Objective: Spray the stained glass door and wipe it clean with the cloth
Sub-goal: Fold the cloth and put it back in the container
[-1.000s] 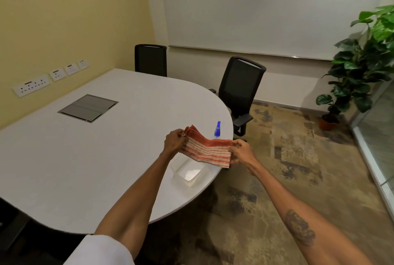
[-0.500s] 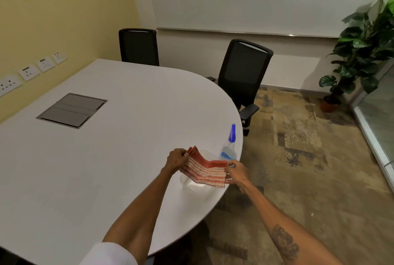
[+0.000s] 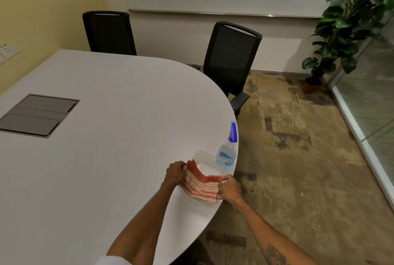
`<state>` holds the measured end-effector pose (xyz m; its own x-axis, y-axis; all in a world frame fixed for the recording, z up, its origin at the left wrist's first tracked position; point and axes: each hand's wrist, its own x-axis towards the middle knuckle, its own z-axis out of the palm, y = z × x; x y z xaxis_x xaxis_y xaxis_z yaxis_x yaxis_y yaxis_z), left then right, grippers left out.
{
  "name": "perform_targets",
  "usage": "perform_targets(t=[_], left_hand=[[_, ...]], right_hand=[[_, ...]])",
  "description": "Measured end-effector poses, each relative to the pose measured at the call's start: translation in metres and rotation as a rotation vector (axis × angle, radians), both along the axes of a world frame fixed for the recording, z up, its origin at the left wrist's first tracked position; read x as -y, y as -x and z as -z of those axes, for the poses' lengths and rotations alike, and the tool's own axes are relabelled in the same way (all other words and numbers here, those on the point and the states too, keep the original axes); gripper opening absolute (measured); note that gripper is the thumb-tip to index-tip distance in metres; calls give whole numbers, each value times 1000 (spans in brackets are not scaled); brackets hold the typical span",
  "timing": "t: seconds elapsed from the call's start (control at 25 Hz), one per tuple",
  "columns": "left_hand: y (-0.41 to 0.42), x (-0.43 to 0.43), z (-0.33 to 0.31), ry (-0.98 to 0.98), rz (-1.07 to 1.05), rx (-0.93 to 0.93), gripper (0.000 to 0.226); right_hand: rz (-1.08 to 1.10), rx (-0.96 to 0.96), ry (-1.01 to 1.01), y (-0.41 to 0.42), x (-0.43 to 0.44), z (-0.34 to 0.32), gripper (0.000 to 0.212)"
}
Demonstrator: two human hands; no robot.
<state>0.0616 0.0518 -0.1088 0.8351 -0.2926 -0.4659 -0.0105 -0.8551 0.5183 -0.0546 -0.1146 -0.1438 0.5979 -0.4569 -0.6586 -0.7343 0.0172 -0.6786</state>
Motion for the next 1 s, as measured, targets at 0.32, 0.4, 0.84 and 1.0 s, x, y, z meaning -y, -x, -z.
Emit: perform_targets(t=[0.32, 0.4, 0.84, 1.0], left_hand=[[-16, 0, 12, -20, 32, -21, 38], [-18, 0, 13, -29, 34, -23, 42], [-23, -9, 30, -38, 5, -62, 36], [-24, -11, 29, -24, 10, -71, 38]], right_hand=[[-210, -168, 124, -10, 17, -4, 38], [-150, -145, 259, -18, 27, -11, 43], [26, 263, 266, -92, 71, -39, 52], [64, 286, 327, -93, 69, -37, 37]])
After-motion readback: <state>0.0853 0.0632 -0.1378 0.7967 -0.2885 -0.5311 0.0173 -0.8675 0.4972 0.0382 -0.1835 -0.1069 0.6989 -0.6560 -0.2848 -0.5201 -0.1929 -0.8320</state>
